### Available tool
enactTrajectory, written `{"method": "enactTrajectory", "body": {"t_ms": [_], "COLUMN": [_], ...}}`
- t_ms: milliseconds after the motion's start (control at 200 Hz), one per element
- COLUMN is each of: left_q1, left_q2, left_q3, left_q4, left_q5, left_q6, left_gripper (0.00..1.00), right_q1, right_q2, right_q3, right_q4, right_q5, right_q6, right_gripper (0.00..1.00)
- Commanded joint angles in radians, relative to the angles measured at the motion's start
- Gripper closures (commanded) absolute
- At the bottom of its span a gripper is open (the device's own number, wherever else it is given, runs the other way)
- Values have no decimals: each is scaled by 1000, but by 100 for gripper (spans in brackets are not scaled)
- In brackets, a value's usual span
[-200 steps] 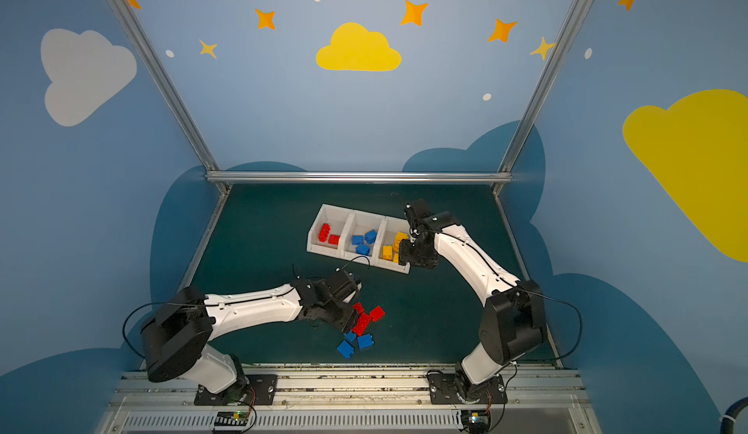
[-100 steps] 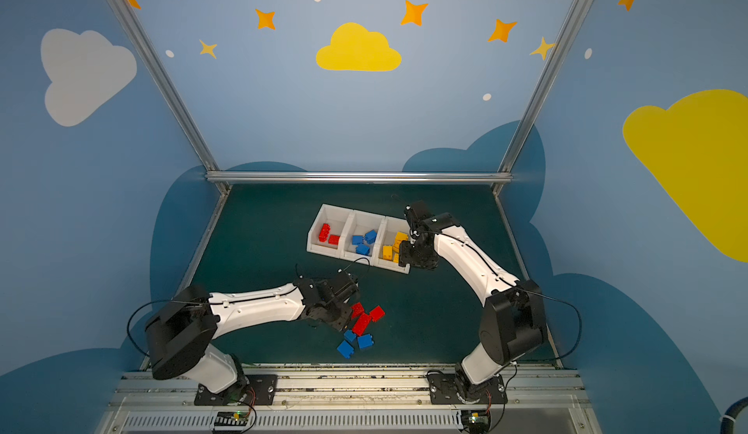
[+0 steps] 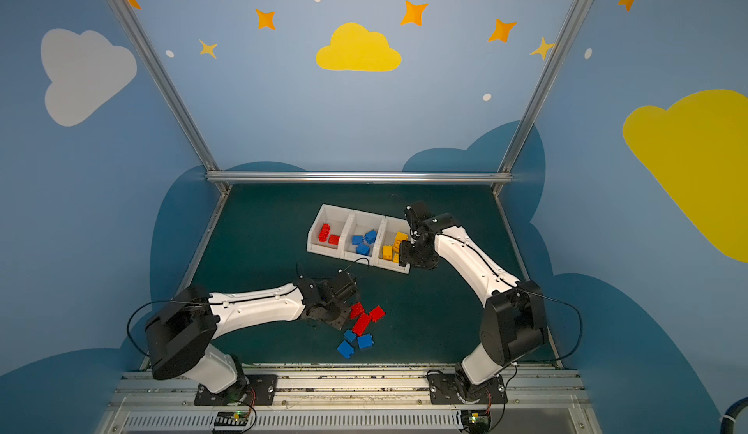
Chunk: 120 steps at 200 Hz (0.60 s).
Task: Sort the legos into containers by color
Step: Pick up the lego from the middle-left of the table, then place the lego in the container.
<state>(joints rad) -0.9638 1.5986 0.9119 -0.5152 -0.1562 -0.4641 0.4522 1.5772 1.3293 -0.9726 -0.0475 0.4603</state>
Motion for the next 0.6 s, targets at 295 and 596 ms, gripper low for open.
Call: {"method": "enactTrajectory", "body": {"t_ms": [295,596], "left_q1": [106,159], "left_q2": [-29,243], "left_q3": [207,640], "left_q4": [0,-17], "left_q5": [-47,-2], "left_q6": [99,248], "left_gripper": [58,57], "right_q1": [-52,-95], "right_q2": [-133,-240], "right_q3": [-2,-74], "right_q4": [-16,-35], "right_q5": [-12,-7], "right_q6": [-1,0], "right_gripper": [40,40]}}
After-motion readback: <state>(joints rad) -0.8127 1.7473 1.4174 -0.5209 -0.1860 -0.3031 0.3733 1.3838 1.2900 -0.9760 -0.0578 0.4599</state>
